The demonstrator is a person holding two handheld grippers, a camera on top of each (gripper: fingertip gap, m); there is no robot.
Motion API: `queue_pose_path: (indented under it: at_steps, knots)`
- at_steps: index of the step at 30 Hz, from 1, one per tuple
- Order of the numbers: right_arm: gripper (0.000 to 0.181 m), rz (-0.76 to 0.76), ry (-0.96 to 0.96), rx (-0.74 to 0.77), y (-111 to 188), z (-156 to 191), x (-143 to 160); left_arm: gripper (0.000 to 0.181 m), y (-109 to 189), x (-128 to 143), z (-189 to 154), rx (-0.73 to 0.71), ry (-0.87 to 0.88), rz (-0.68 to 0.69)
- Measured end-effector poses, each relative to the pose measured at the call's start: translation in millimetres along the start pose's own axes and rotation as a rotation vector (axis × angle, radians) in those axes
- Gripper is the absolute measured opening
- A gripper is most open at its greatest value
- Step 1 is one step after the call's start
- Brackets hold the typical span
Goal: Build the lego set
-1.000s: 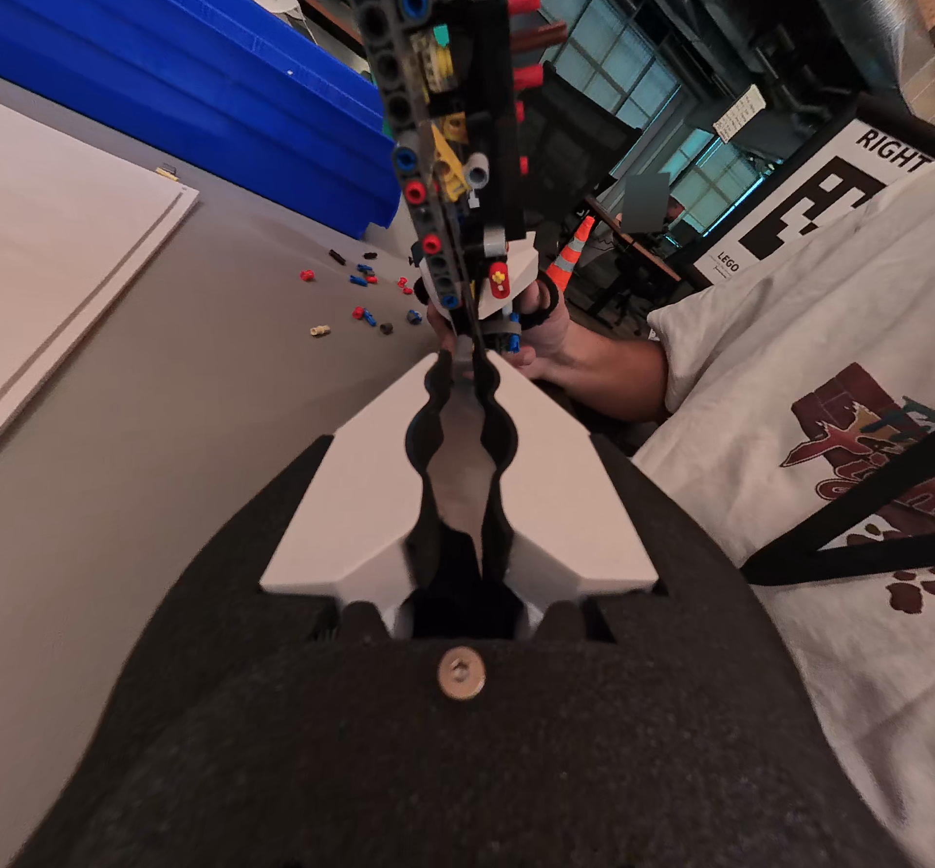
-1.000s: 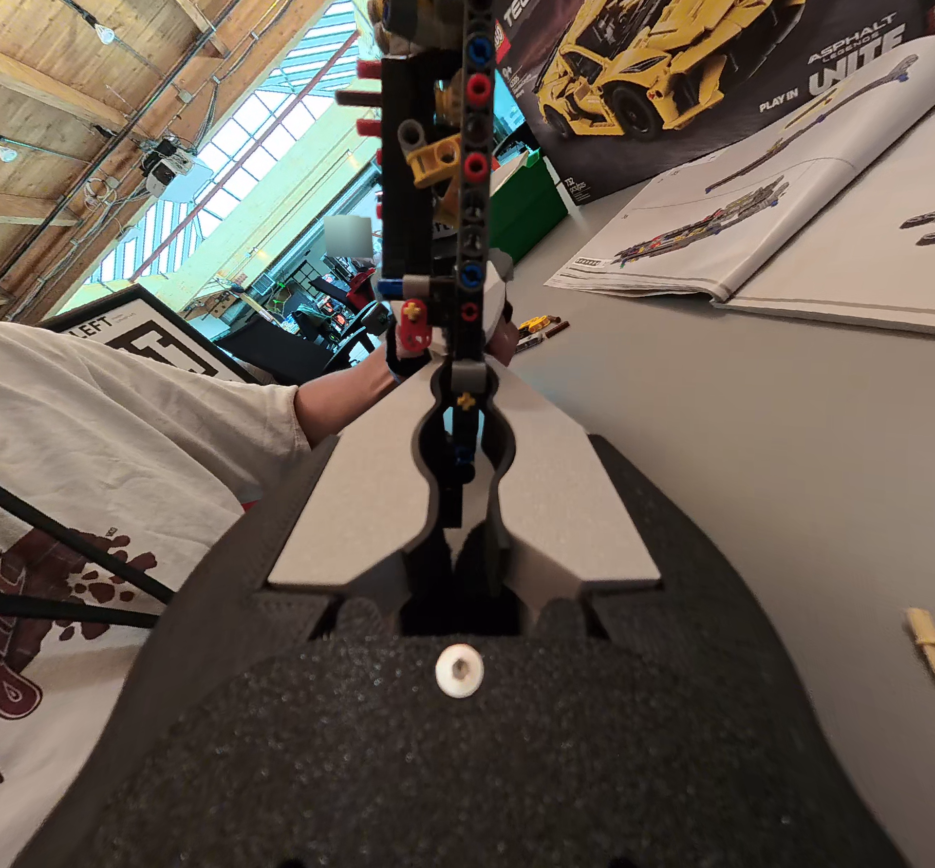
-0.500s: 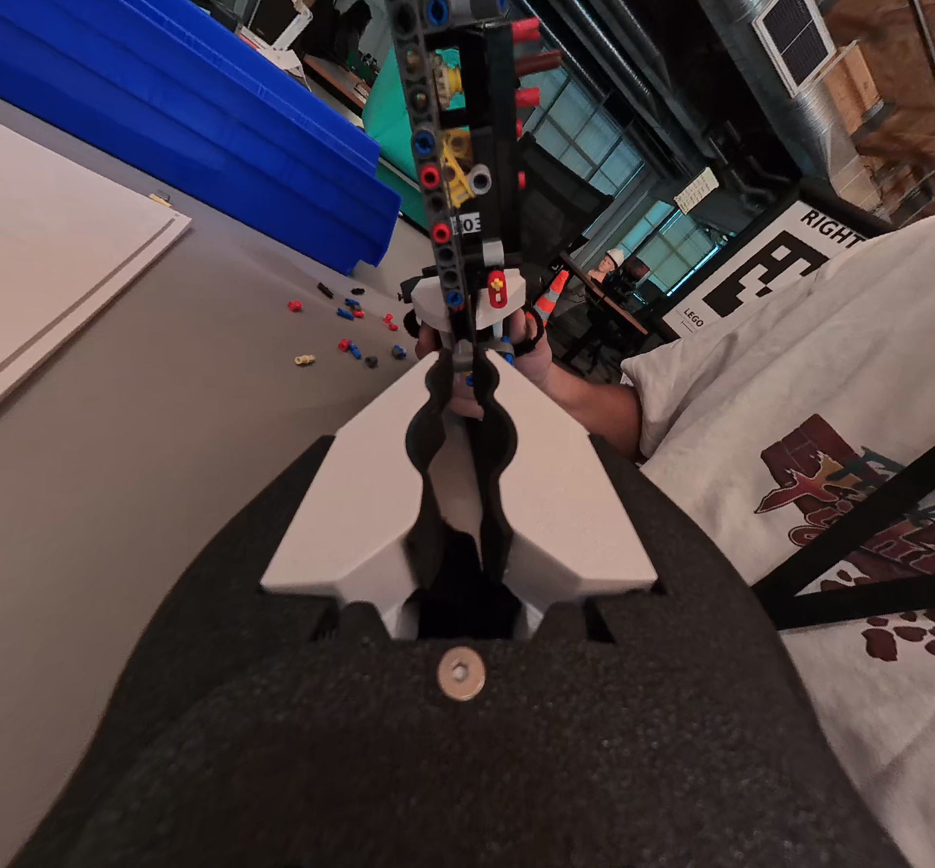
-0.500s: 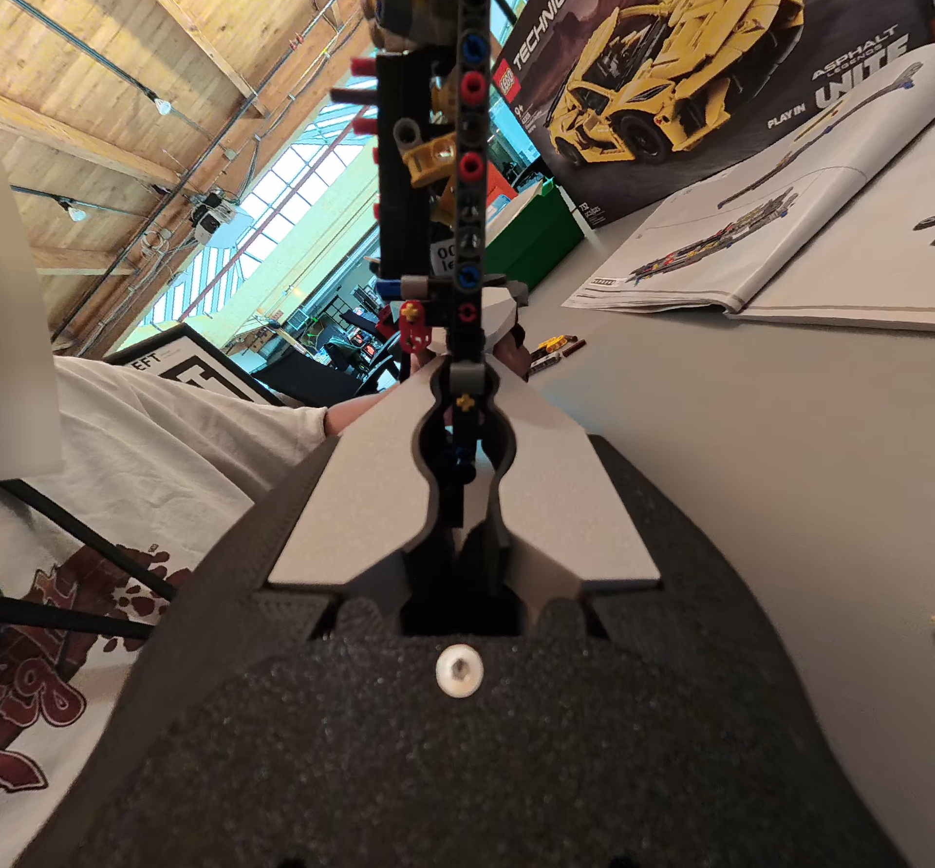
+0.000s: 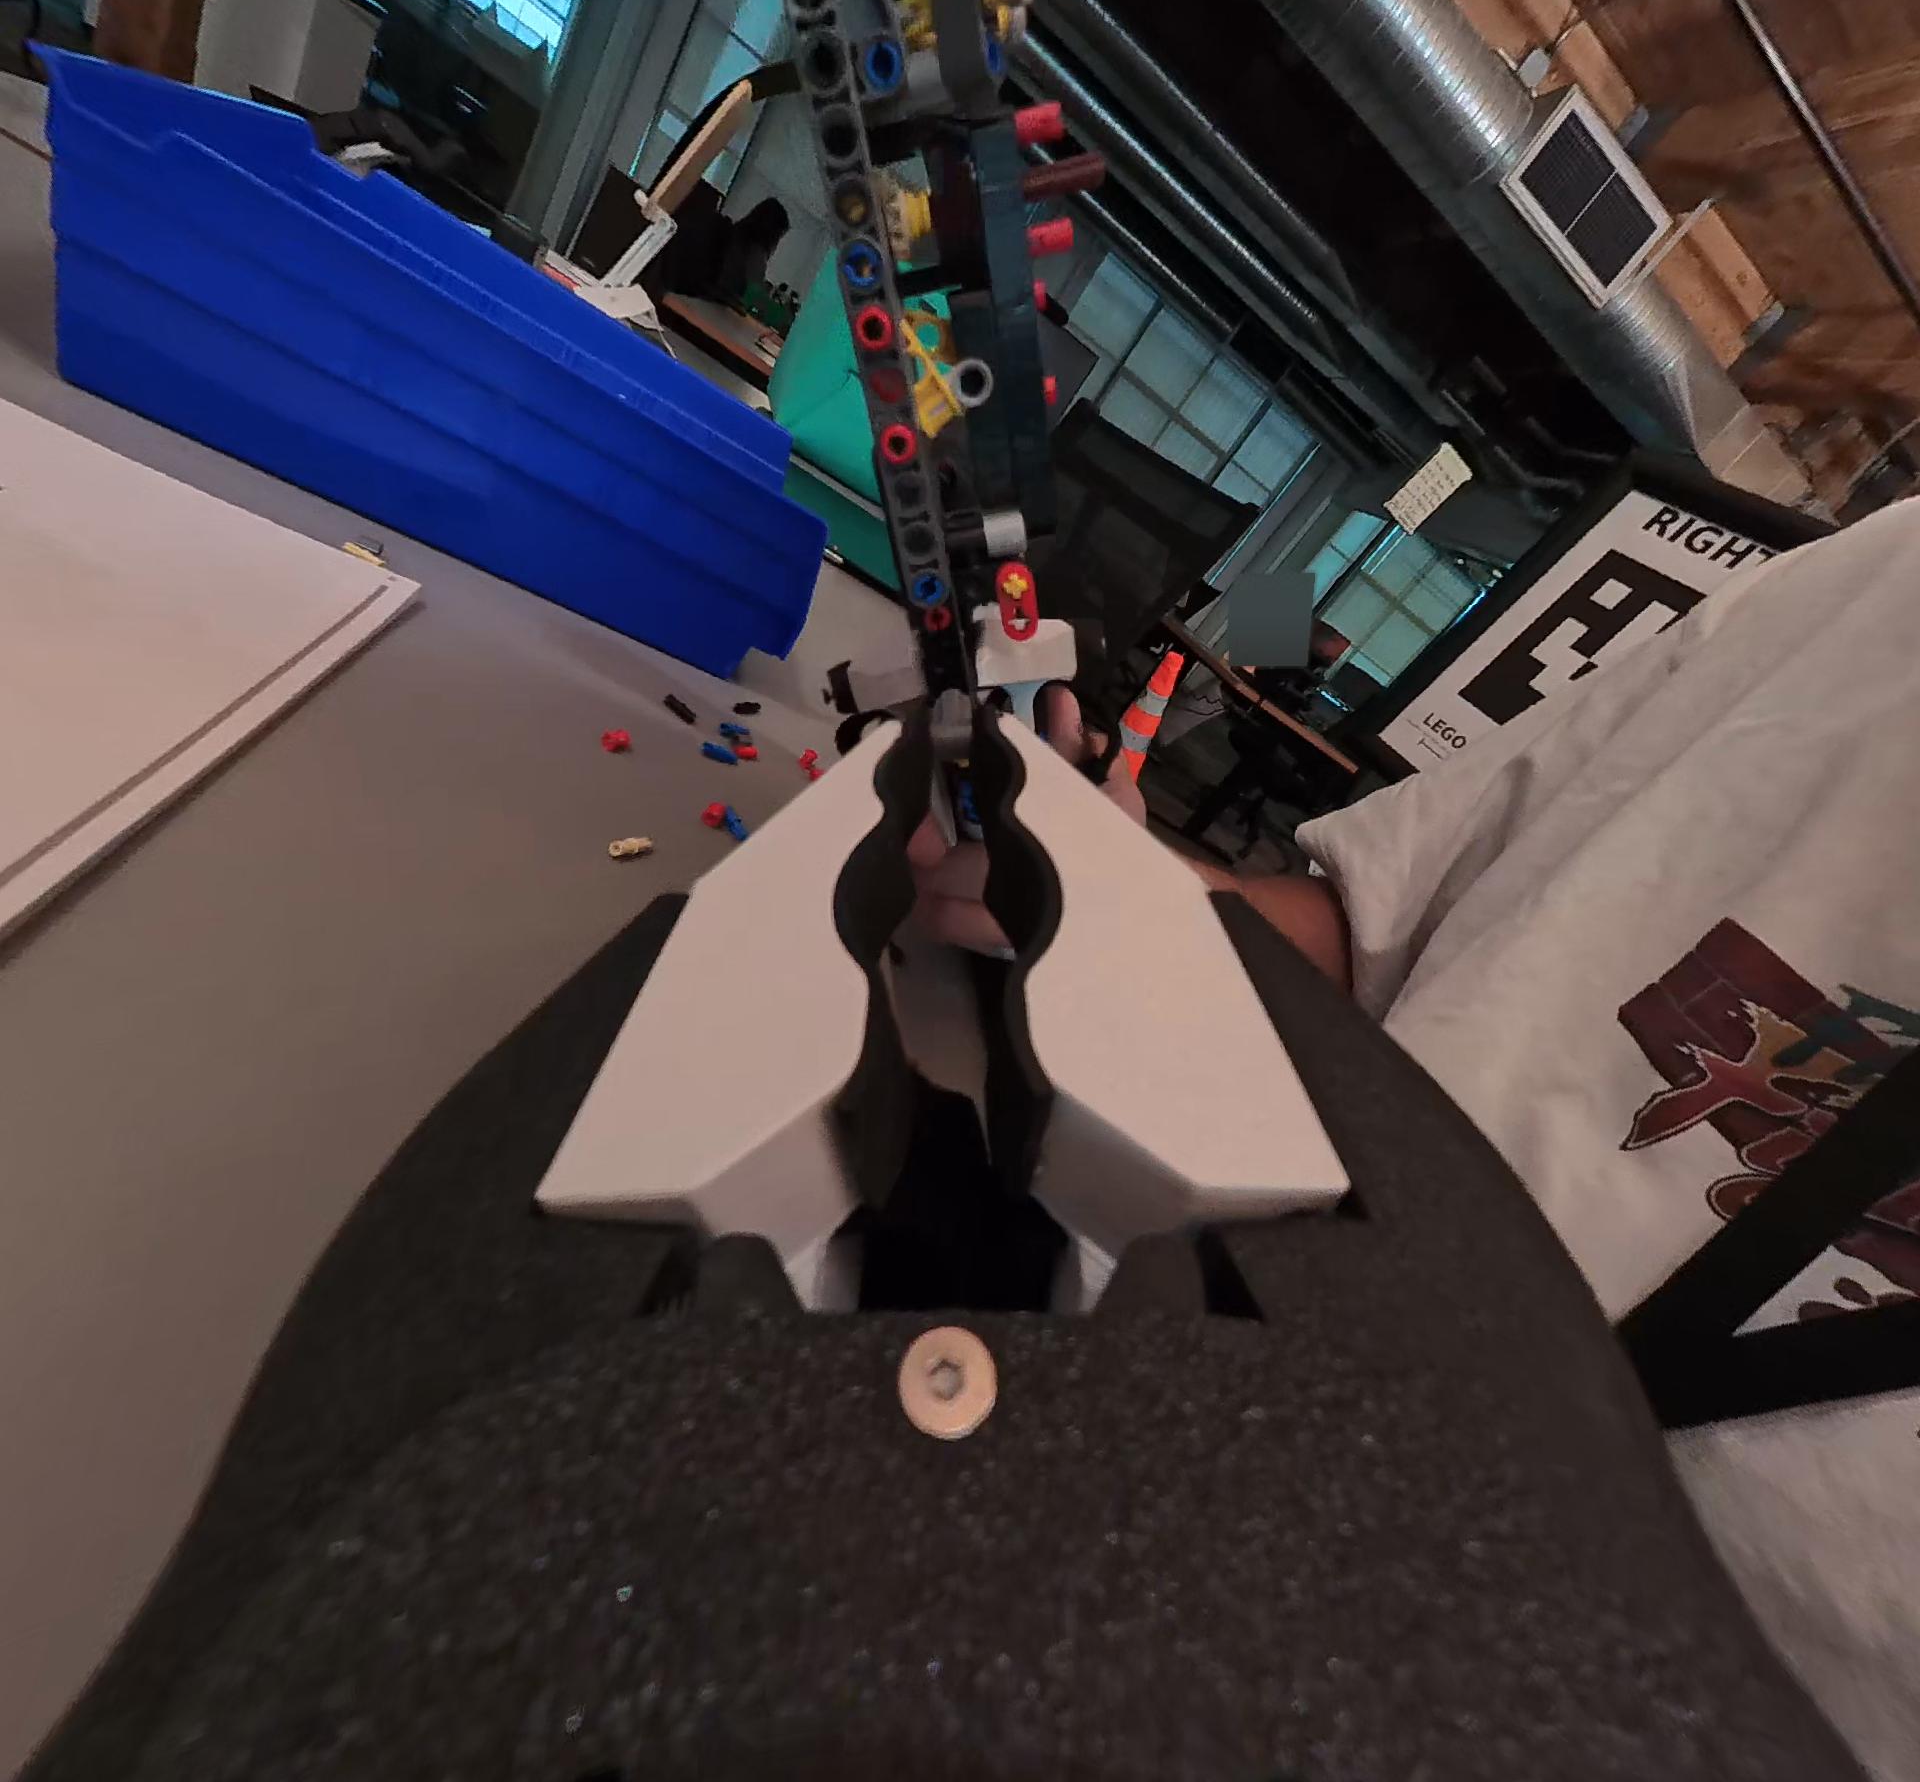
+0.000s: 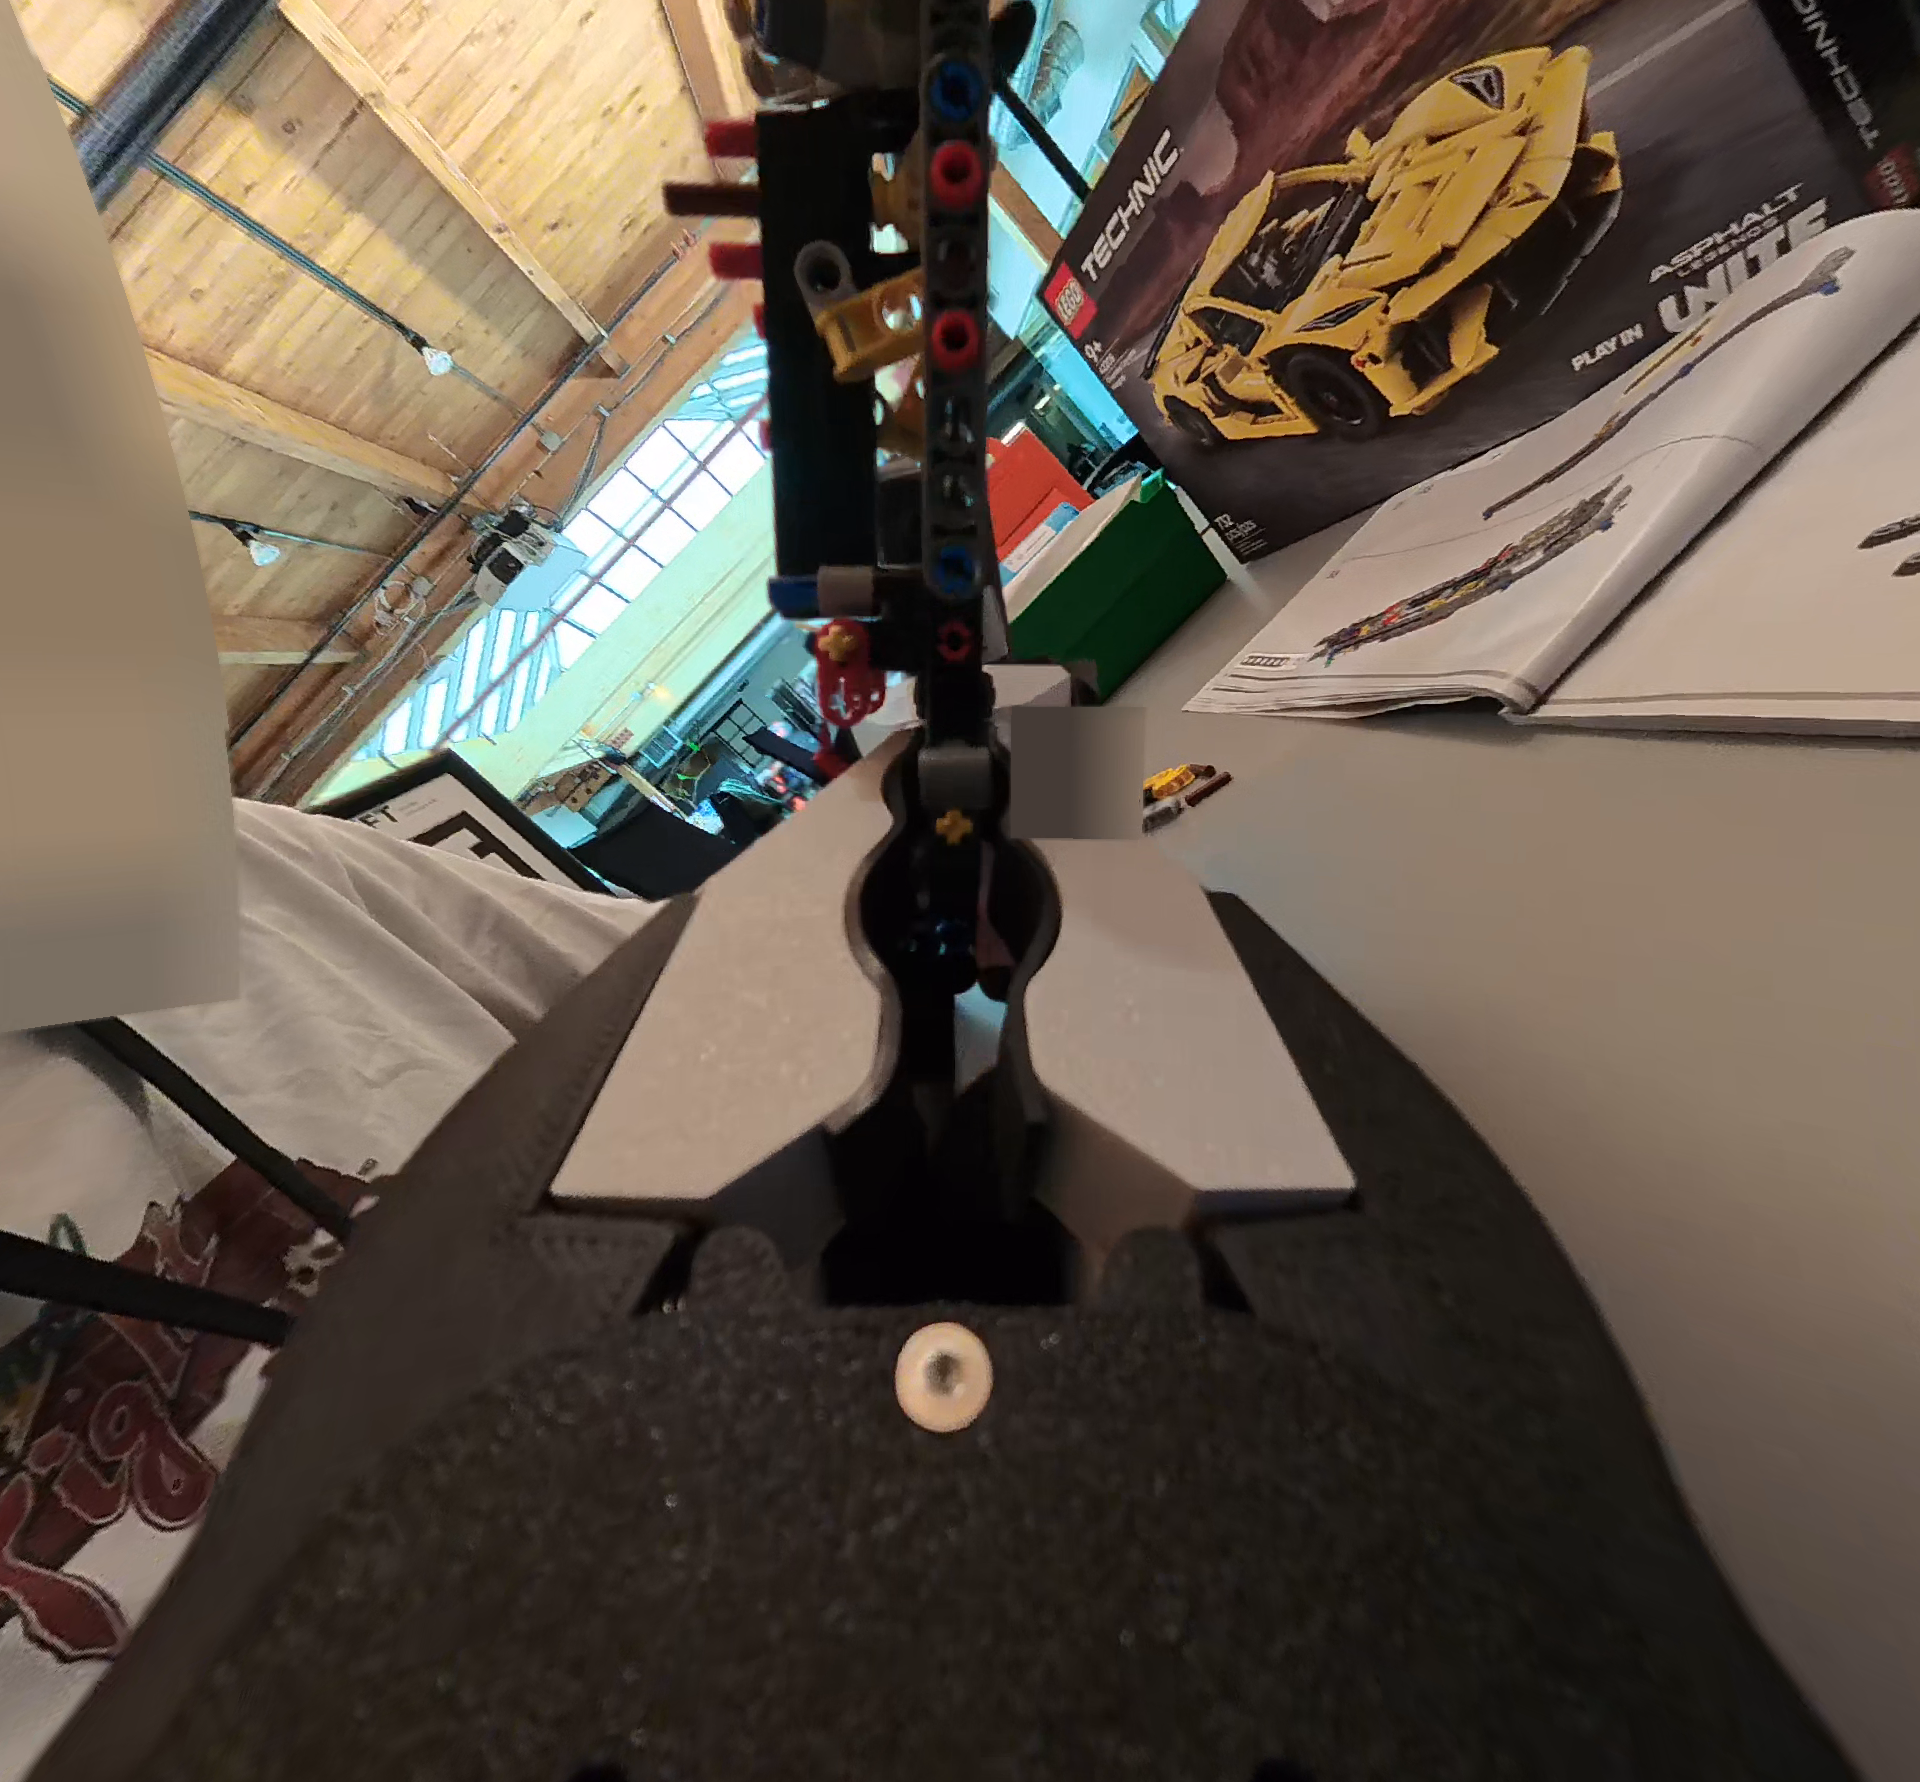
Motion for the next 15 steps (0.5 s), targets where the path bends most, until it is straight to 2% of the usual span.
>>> queue_pose_path:
  at_steps: [6,15]
  knots:
    - [0.006,0.069,0.029,0.034,-4.2,-3.0,10.7,0.006,6.2,8.5,1.5,0.010,0.010,0.085]
    - [0.006,0.097,0.041,0.050,-6.7,-5.0,15.9,0.006,7.9,12.8,3.7,0.005,0.038,0.105]
Point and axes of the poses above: each gripper's, where its closed fingertips meet, y back along the fingers, x out of its underside, z = x × y across the jaws, the point moved 1 cm from there along y, back along the fingers, and after that the axes turned 2 degrees about x, right-handed, at the moved point
